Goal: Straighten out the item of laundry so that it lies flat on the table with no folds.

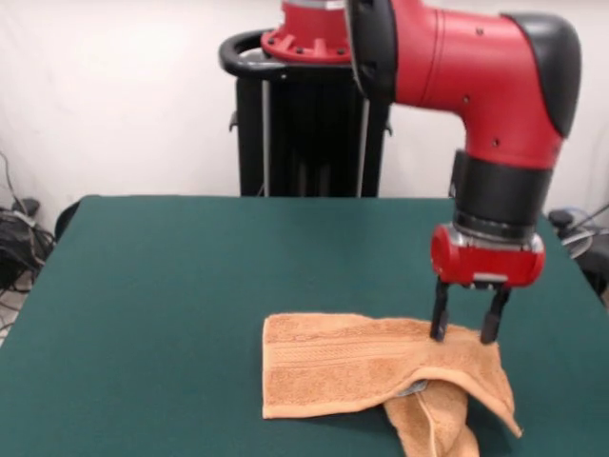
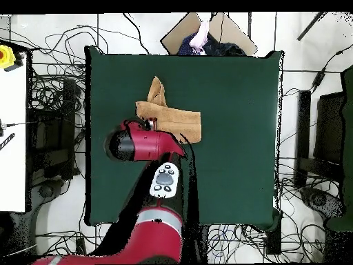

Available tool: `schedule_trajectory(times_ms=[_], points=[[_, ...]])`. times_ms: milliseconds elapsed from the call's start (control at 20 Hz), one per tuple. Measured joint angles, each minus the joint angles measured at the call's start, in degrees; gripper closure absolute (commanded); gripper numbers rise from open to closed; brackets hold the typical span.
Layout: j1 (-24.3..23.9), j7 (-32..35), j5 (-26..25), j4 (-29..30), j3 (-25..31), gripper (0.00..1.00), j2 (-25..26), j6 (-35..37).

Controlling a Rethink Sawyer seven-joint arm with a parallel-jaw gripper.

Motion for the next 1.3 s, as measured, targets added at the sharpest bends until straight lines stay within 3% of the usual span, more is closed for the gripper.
schedule_trajectory(times_ms=[600, 1150, 1200, 1300], points=[[4.92, 0.15, 8.0, -2.3, -0.74, 0.0, 8.04, -7.38], [7.68, 0.17, 11.73, -2.16, -4.75, 0.0, 7.82, -8.8], [7.76, 0.17, 11.79, -2.16, -5.05, 1.0, 7.65, -8.8], [7.51, 0.17, 11.77, -2.04, -5.2, 1.0, 7.17, -8.79]])
